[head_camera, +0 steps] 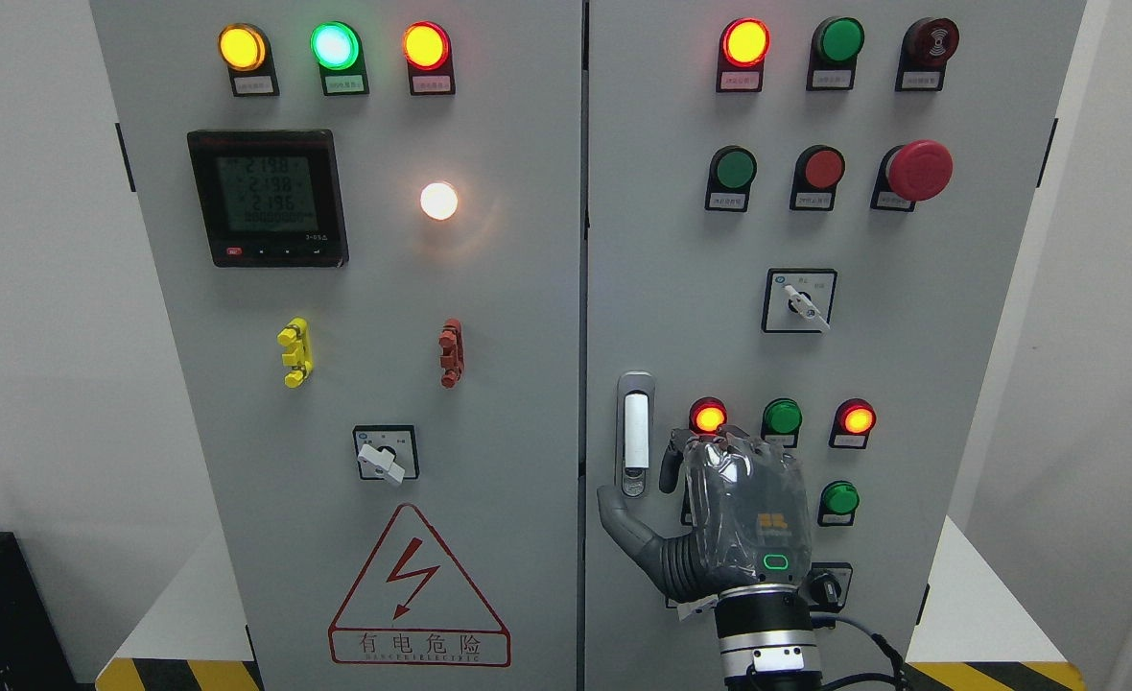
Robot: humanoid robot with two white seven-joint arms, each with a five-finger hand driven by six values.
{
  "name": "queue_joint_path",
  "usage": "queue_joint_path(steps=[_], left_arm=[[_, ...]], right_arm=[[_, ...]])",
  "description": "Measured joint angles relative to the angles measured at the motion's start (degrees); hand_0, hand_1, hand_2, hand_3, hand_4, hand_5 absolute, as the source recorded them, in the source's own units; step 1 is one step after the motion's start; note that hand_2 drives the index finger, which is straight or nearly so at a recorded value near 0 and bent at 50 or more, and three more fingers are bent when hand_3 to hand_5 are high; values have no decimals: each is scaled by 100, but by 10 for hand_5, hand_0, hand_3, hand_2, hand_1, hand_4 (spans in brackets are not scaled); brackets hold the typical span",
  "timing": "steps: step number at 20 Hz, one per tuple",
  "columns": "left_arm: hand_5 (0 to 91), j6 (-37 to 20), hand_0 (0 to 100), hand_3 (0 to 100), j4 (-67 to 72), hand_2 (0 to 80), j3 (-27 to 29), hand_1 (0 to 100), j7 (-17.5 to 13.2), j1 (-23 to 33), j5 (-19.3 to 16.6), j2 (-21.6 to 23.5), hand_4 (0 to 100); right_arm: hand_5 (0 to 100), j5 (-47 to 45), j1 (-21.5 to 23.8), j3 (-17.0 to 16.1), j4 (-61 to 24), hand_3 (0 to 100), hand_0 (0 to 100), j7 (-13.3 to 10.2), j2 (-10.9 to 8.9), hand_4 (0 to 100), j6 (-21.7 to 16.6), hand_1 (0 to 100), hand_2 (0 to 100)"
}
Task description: Release door handle
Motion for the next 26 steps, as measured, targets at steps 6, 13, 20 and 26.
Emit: queue_joint_path(steps=[6, 13, 20, 26], left_arm=[[0, 2, 0, 173, 0, 32, 0, 0, 0, 0, 0, 0, 126], [0, 9, 0, 173, 0, 32, 0, 0, 0, 0, 0, 0, 127], [0, 37, 0, 173, 0, 32, 0, 0, 0, 0, 0, 0, 127], [0, 5, 0, 174, -1, 32, 0, 0, 0, 0, 0, 0, 127]], right_arm=[[717, -26, -76, -32, 44, 967, 108, 0, 6, 743, 1, 498, 729], [717, -40, -124, -56, 99, 967, 132, 0, 11, 744, 1, 499, 726], [718, -48, -211, -96, 175, 964, 157, 16, 13, 743, 1, 496, 723], [720, -48, -237, -136, 229, 962, 190, -3, 16, 744, 1, 489, 721]])
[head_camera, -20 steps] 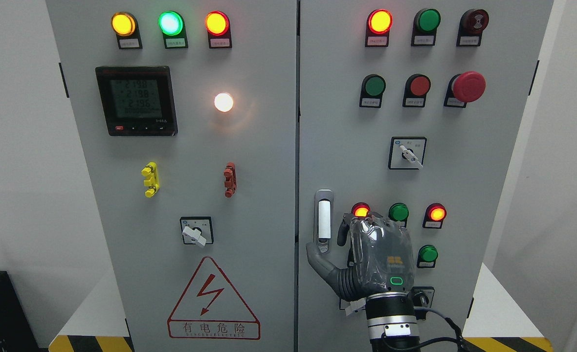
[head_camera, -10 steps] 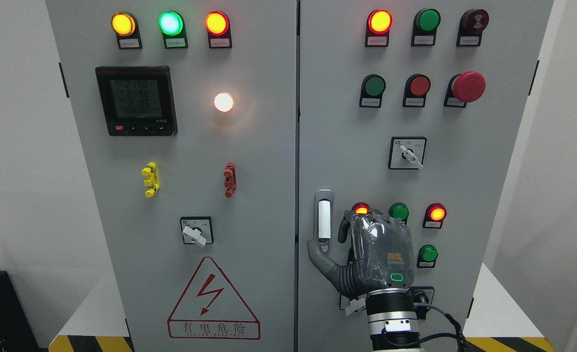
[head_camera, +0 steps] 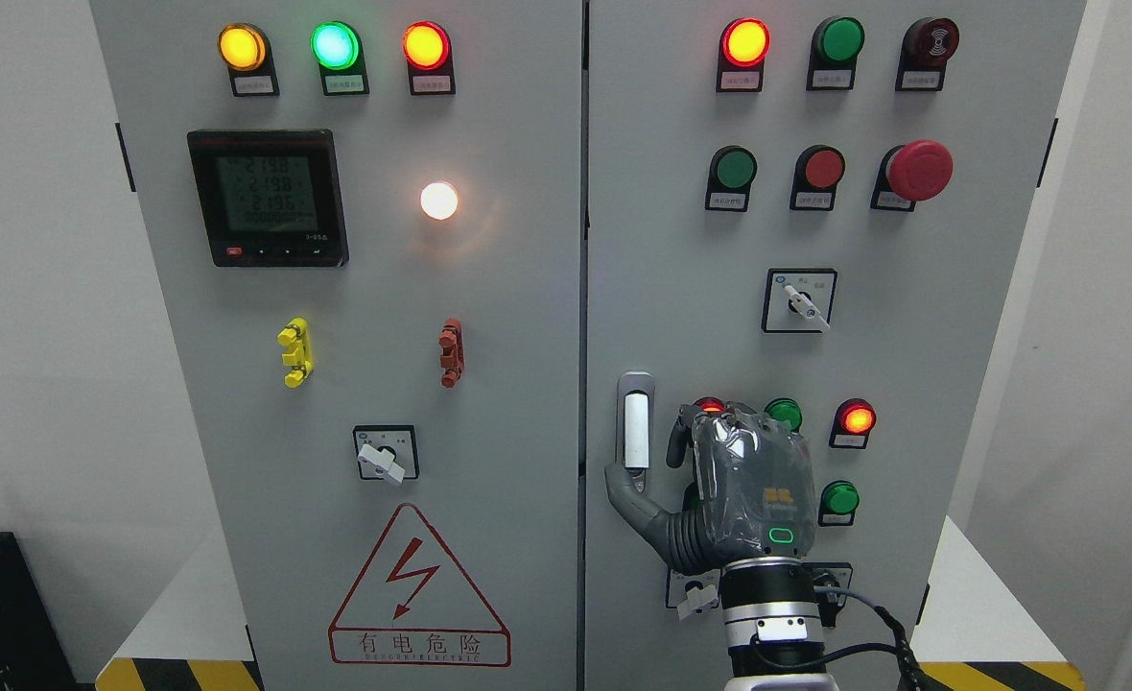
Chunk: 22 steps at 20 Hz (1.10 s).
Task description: Release door handle
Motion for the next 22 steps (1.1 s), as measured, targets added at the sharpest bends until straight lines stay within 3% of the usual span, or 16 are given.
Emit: queue_joint_path(steps=[10, 22], left_arm=[[0, -5, 0, 174, 0, 31, 0, 0, 0, 0, 0, 0, 128], [0, -9, 0, 175, 0, 31, 0, 0, 0, 0, 0, 0, 128]], right_arm=[[720, -48, 8, -35, 39, 956, 349, -9, 2, 741, 0, 459, 720], [718, -113, 41, -57, 27, 954, 388, -9, 6, 740, 0, 454, 717]])
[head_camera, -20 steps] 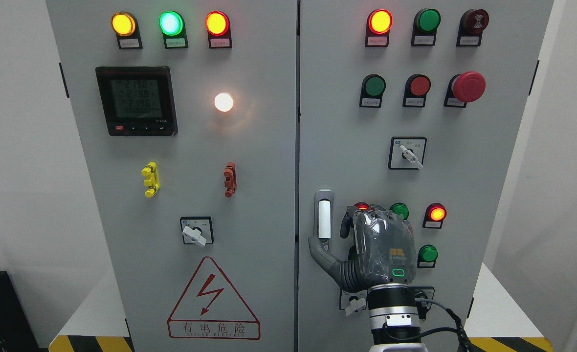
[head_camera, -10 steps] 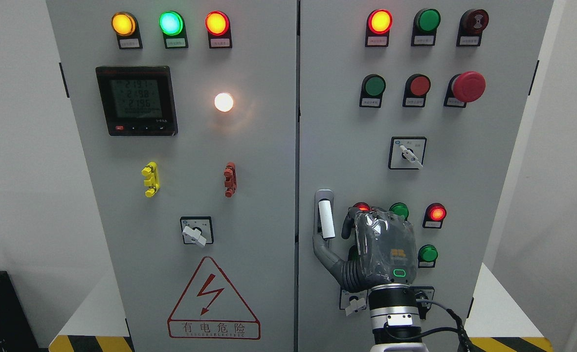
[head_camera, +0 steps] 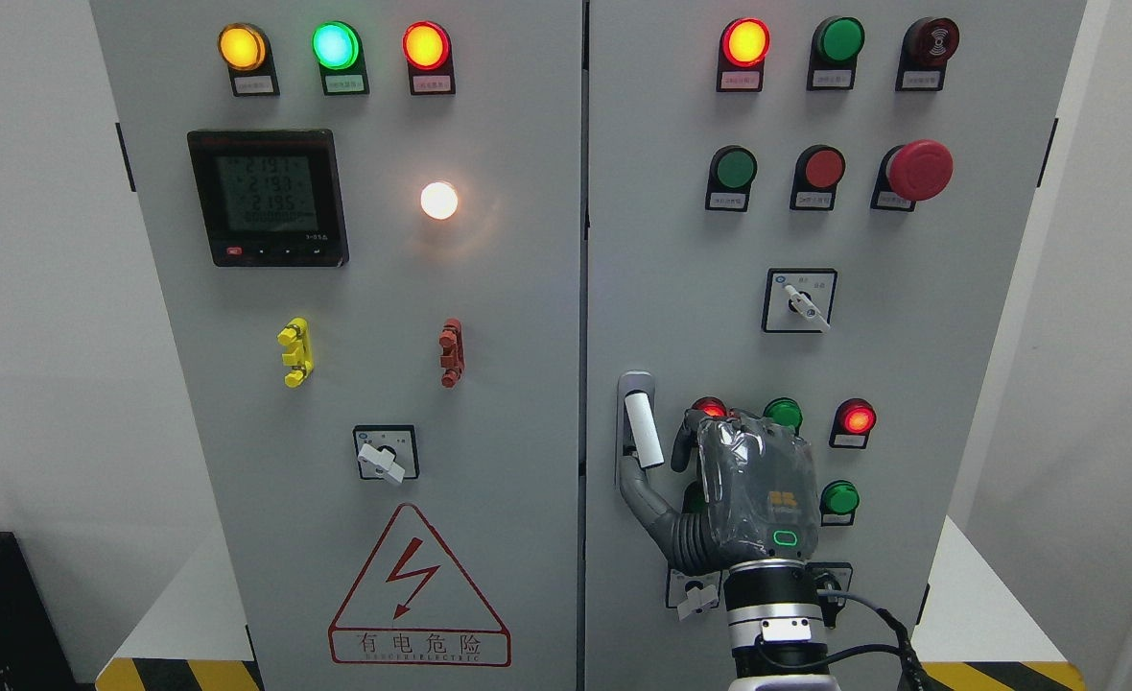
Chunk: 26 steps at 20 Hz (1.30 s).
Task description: Release door handle
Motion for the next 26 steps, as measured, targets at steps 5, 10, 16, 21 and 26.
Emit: queue_joint_path(steps=[5, 10, 16, 21, 26], left_arm=[[0, -2, 0, 175, 0, 32, 0, 0, 0, 0, 0, 0, 127], [0, -24, 0, 173, 0, 32, 0, 0, 0, 0, 0, 0, 127], [0, -10, 0, 172, 0, 32, 0, 0, 0, 0, 0, 0, 127], [0, -3, 0, 171, 0, 31, 0, 0, 0, 0, 0, 0, 127], [0, -2, 0, 171, 1, 32, 0, 0, 0, 0, 0, 0, 127]], right_arm=[[718, -9, 28, -5, -17, 953, 401, -12, 3, 740, 0, 455, 717], [717, -13, 39, -11, -31, 953, 404, -25, 17, 738, 0, 455, 716], [720, -15, 49, -30, -49, 953, 400, -30, 24, 742, 0, 456, 715], [723, -15, 54, -66, -62, 953, 406, -45, 26, 746, 0, 458, 714], [723, -15, 60, -91, -66, 953, 407, -49, 28, 747, 0, 470, 713]])
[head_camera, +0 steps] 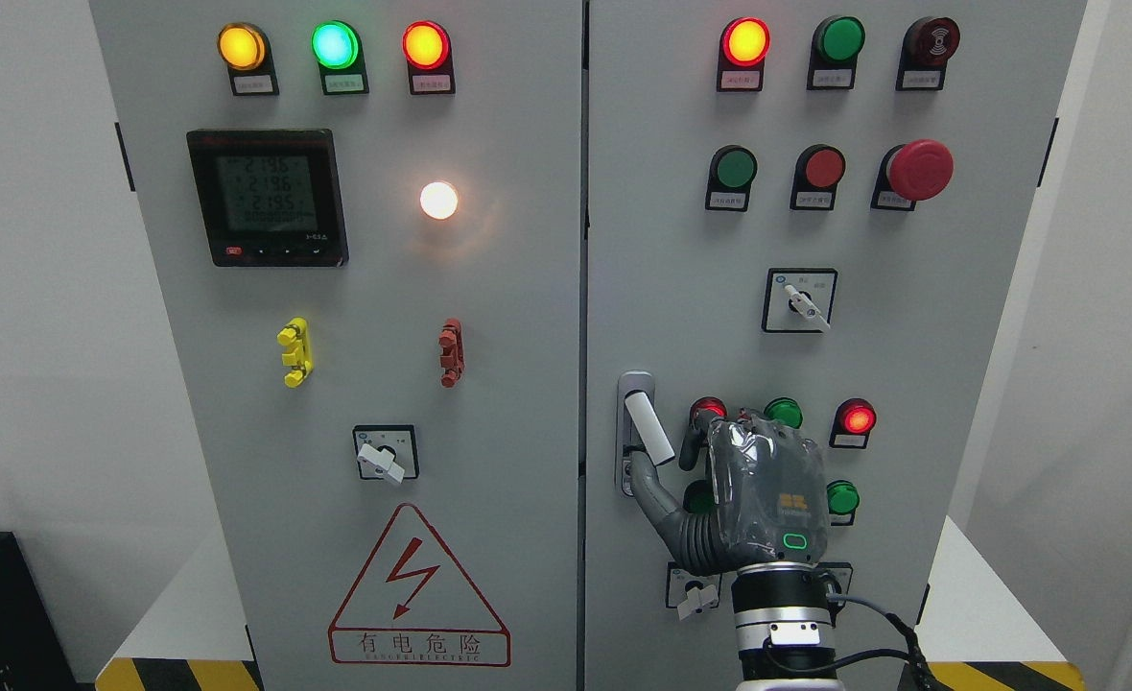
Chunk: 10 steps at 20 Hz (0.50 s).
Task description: Release door handle
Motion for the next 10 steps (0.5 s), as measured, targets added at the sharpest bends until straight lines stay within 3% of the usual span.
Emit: queue_joint_path(steps=[10], left_arm=[[0, 4, 0, 173, 0, 31, 0, 0, 0, 0, 0, 0, 127]], right_arm=[[730, 4, 41, -45, -7, 953, 418, -34, -2, 747, 0, 482, 711]])
